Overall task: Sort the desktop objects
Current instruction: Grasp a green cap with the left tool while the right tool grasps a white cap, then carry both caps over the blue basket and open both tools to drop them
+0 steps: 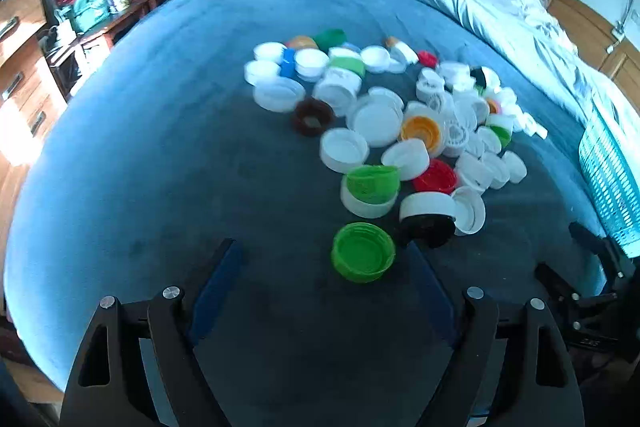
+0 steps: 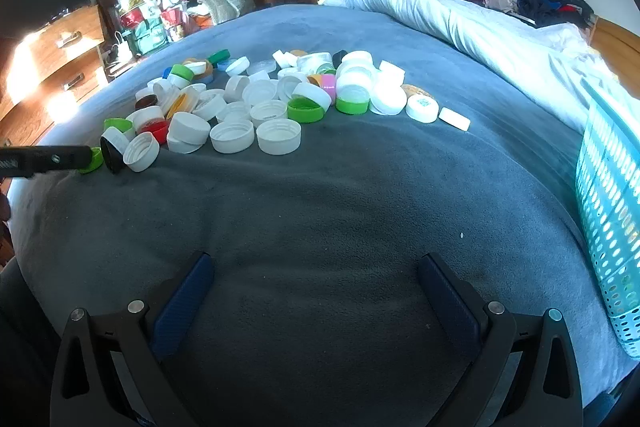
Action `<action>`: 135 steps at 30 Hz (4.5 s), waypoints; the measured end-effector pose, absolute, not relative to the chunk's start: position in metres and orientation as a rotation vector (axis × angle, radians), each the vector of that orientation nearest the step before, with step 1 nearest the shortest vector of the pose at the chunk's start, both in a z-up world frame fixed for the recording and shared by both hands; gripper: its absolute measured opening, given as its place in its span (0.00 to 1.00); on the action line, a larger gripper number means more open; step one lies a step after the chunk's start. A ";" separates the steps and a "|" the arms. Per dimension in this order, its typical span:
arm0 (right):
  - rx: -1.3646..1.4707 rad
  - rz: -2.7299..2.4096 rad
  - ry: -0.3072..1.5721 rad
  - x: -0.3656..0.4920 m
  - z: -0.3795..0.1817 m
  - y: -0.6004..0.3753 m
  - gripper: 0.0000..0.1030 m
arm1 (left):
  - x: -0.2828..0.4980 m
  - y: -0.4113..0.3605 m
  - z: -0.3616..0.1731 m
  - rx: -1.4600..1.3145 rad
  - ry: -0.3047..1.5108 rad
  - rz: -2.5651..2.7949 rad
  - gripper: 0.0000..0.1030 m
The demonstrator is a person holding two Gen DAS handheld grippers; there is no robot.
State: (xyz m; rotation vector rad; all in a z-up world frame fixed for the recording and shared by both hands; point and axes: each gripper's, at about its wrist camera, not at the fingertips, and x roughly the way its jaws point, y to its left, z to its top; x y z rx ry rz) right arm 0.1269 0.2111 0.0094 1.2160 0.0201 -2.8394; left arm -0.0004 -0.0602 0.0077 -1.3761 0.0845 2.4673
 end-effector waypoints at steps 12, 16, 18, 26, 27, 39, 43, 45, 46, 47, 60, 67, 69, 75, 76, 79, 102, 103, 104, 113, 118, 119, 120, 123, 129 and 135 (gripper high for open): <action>1.363 -2.649 -0.112 0.101 0.036 0.224 0.99 | 0.014 -0.074 0.021 -1.387 0.058 2.510 0.24; 1.372 -2.594 -0.047 0.080 0.031 0.218 0.89 | 0.012 -0.067 0.017 -1.413 0.059 2.490 0.24; 1.346 -2.584 -0.041 0.072 0.035 0.216 0.73 | 0.011 -0.065 0.018 -1.420 0.029 2.469 0.24; 1.366 -2.513 0.044 0.031 0.029 0.207 0.57 | 0.010 -0.052 0.023 -1.403 0.043 2.465 0.24; 1.367 -2.508 0.051 0.028 0.028 0.206 0.57 | 0.010 -0.051 0.024 -1.403 0.043 2.462 0.24; 1.358 -2.538 0.008 0.034 0.034 0.209 0.31 | 0.017 -0.021 0.046 -1.351 0.133 2.509 0.24; 1.327 -2.553 -0.050 0.051 0.059 0.210 0.31 | 0.014 -0.015 0.063 -1.335 0.136 2.557 0.24; 1.278 -2.568 -0.041 0.062 0.080 0.208 0.31 | 0.013 -0.011 0.071 -1.315 0.135 2.571 0.24; 1.246 -2.577 -0.031 0.067 0.093 0.207 0.31 | 0.012 -0.007 0.076 -1.304 0.141 2.580 0.24; 1.227 -2.584 -0.025 0.071 0.101 0.209 0.31 | 0.012 -0.004 0.079 -1.294 0.141 2.580 0.24; 1.007 -2.790 -0.043 0.114 0.202 0.269 0.31 | 0.018 0.075 0.129 -1.112 0.220 2.531 0.24; 0.945 -2.907 -0.069 0.136 0.229 0.310 0.31 | 0.028 0.128 0.154 -1.009 0.300 2.499 0.24; 0.933 -2.929 -0.076 0.143 0.233 0.319 0.31 | 0.031 0.141 0.160 -0.987 0.318 2.490 0.24; 0.903 -2.994 -0.107 0.161 0.245 0.346 0.31 | 0.038 0.180 0.174 -0.928 0.370 2.470 0.24; 0.900 -3.003 -0.114 0.164 0.246 0.350 0.31 | 0.038 0.185 0.175 -0.922 0.376 2.469 0.24; 0.898 -3.033 -0.140 0.174 0.247 0.364 0.32 | 0.043 0.203 0.180 -0.896 0.403 2.456 0.24; 0.905 -3.160 -0.294 0.222 0.250 0.443 0.32 | 0.074 0.311 0.192 -0.815 0.525 2.335 0.24; 0.907 -3.160 -0.298 0.222 0.249 0.445 0.32 | 0.073 0.315 0.192 -0.816 0.528 2.333 0.24; 0.909 -3.159 -0.303 0.222 0.249 0.447 0.32 | 0.073 0.319 0.191 -0.817 0.532 2.331 0.24; 0.931 -3.155 -0.328 0.221 0.243 0.455 0.32 | 0.069 0.343 0.184 -0.845 0.550 2.297 0.24; 0.959 -3.144 -0.366 0.220 0.236 0.463 0.32 | 0.067 0.357 0.178 -0.901 0.558 2.234 0.24; 0.967 -3.139 -0.383 0.221 0.234 0.466 0.32 | 0.066 0.361 0.175 -0.919 0.562 2.216 0.24; 0.974 -3.135 -0.398 0.221 0.233 0.468 0.32 | 0.066 0.364 0.173 -0.938 0.569 2.195 0.24; 0.993 -3.126 -0.437 0.222 0.229 0.473 0.32 | 0.065 0.373 0.166 -0.991 0.572 2.146 0.24; 1.016 -3.109 -0.512 0.223 0.221 0.483 0.32 | 0.067 0.392 0.153 -1.079 0.576 2.035 0.24; 1.030 -3.086 -0.591 0.224 0.214 0.492 0.33 | 0.069 0.405 0.135 -1.187 0.565 1.919 0.24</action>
